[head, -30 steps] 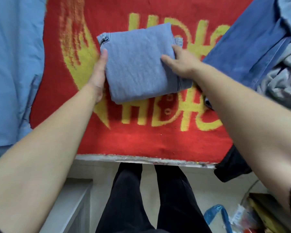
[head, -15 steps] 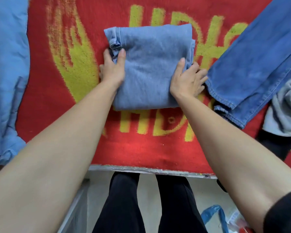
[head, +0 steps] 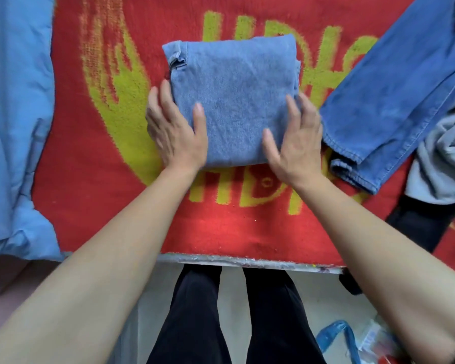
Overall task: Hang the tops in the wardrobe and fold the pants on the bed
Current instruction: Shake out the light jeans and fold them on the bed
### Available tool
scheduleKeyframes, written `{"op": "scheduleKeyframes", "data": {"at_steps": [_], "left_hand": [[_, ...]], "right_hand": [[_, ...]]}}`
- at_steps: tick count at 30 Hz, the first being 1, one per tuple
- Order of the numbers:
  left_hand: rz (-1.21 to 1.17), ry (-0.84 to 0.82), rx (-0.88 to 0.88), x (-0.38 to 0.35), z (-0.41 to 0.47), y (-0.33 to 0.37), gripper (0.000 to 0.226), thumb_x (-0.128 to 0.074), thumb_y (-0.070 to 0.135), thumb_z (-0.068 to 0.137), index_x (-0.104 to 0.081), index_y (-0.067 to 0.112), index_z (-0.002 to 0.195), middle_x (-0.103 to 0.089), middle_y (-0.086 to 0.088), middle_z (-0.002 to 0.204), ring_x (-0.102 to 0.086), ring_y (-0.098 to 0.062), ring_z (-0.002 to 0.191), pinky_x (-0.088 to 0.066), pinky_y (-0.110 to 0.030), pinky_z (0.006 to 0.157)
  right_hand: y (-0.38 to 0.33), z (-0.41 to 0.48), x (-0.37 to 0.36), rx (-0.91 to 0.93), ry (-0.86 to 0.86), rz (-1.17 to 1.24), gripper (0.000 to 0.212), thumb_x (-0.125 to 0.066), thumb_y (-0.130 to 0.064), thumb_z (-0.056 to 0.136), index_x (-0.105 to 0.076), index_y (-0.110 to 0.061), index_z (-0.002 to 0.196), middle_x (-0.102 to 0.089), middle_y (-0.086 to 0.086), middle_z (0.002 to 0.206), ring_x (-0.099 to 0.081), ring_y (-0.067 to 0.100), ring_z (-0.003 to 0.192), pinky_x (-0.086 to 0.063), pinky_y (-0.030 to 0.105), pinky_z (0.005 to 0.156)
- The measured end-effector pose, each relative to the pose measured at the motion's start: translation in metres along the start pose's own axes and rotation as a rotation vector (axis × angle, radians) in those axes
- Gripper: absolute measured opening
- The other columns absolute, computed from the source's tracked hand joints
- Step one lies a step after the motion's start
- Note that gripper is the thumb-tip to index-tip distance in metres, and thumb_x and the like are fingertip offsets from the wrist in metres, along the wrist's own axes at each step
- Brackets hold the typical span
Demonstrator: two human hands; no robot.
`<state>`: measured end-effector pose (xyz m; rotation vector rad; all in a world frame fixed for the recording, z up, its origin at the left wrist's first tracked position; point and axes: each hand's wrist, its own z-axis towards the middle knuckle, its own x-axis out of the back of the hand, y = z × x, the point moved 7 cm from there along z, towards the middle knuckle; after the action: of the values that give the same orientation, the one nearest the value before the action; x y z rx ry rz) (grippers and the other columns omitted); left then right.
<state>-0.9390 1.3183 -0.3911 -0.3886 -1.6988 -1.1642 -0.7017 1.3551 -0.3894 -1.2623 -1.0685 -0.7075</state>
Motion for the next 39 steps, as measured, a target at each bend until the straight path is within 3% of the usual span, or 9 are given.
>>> {"op": "scheduleKeyframes", "data": {"at_steps": [5, 8, 11, 13, 17, 20, 22, 25, 39], "left_hand": [[0.409, -0.299, -0.726, -0.026, -0.073, 0.007, 0.097, -0.067, 0.039, 0.070, -0.028, 0.007, 0.153, -0.020, -0.025, 0.158, -0.016, -0.040, 0.148, -0.012, -0.062, 0.117], [0.632, -0.392, -0.710, -0.050, -0.061, -0.003, 0.120, -0.077, 0.040, 0.061, -0.009, 0.012, 0.156, -0.005, -0.023, 0.162, -0.005, -0.041, 0.149, -0.005, -0.063, 0.117], [0.656, -0.261, -0.709, -0.052, -0.047, 0.008, 0.089, -0.063, 0.020, 0.080, -0.016, 0.012, 0.155, -0.015, -0.023, 0.160, -0.015, -0.041, 0.148, -0.014, -0.066, 0.115], [0.638, -0.218, -0.729, -0.046, -0.046, 0.013, 0.070, -0.049, 0.010, 0.088, -0.025, 0.012, 0.154, -0.023, -0.022, 0.159, -0.022, -0.041, 0.146, -0.020, -0.065, 0.114], [0.606, -0.468, -0.651, -0.022, -0.041, 0.024, 0.092, -0.073, 0.014, 0.073, -0.028, 0.017, 0.153, -0.022, -0.015, 0.161, -0.019, -0.034, 0.149, -0.015, -0.056, 0.118], [0.569, -0.510, -0.617, 0.026, -0.023, 0.054, 0.084, -0.073, 0.016, 0.074, -0.036, 0.021, 0.149, -0.036, -0.007, 0.155, -0.030, -0.025, 0.144, -0.023, -0.047, 0.115], [0.507, -0.505, -0.616, 0.072, -0.014, 0.082, 0.072, -0.070, 0.012, 0.074, -0.046, 0.021, 0.142, -0.051, -0.005, 0.143, -0.045, -0.024, 0.132, -0.032, -0.042, 0.107], [0.435, -0.499, -0.619, 0.147, -0.015, 0.120, 0.061, -0.066, 0.008, 0.075, -0.056, 0.021, 0.134, -0.061, -0.004, 0.130, -0.055, -0.026, 0.120, -0.039, -0.039, 0.098], [0.511, -0.100, -0.386, 0.411, -0.152, 0.163, 0.064, -0.056, 0.019, 0.081, -0.045, 0.034, 0.142, -0.055, 0.008, 0.140, -0.054, -0.021, 0.125, -0.047, -0.034, 0.093]], "right_hand": [[-0.015, -0.050, -0.038, 0.328, -0.211, -0.334, 0.085, -0.060, -0.016, 0.073, -0.031, 0.004, 0.151, -0.022, 0.031, 0.157, -0.019, 0.049, 0.147, -0.018, 0.063, 0.118], [-0.023, -0.028, -0.052, 0.264, -0.160, -0.451, 0.068, -0.049, -0.005, 0.088, -0.028, 0.005, 0.152, -0.023, 0.032, 0.157, -0.022, 0.048, 0.146, -0.018, 0.062, 0.119], [-0.030, -0.003, -0.056, 0.225, -0.102, -0.515, 0.054, -0.031, -0.004, 0.099, -0.025, 0.004, 0.153, -0.025, 0.029, 0.157, -0.024, 0.046, 0.146, -0.020, 0.061, 0.119], [-0.031, -0.002, -0.059, 0.209, -0.187, -0.535, 0.054, -0.020, -0.006, 0.102, -0.017, 0.002, 0.155, -0.017, 0.028, 0.160, -0.016, 0.045, 0.149, -0.013, 0.060, 0.121], [-0.042, 0.000, -0.026, 0.178, -0.426, -0.509, 0.057, -0.027, -0.008, 0.100, -0.016, -0.004, 0.156, -0.017, 0.023, 0.162, -0.020, 0.040, 0.149, -0.016, 0.054, 0.120], [-0.071, 0.017, 0.029, 0.174, -0.457, -0.442, 0.053, -0.048, -0.005, 0.090, -0.039, -0.010, 0.142, -0.050, 0.014, 0.136, -0.050, 0.035, 0.126, -0.042, 0.045, 0.095], [-0.096, 0.023, 0.076, 0.172, -0.472, -0.401, 0.039, -0.054, -0.008, 0.086, -0.051, -0.016, 0.124, -0.062, 0.009, 0.115, -0.062, 0.034, 0.104, -0.041, 0.038, 0.069], [-0.128, 0.016, 0.146, 0.183, -0.511, -0.398, 0.033, -0.058, -0.020, 0.084, -0.056, -0.022, 0.117, -0.068, 0.008, 0.107, -0.065, 0.033, 0.098, -0.040, 0.035, 0.064], [-0.269, -0.085, 0.351, 0.769, -0.232, -0.296, 0.029, -0.057, -0.037, 0.077, -0.057, -0.033, 0.106, -0.070, -0.005, 0.087, -0.066, 0.027, 0.081, -0.042, 0.032, 0.060]]}}
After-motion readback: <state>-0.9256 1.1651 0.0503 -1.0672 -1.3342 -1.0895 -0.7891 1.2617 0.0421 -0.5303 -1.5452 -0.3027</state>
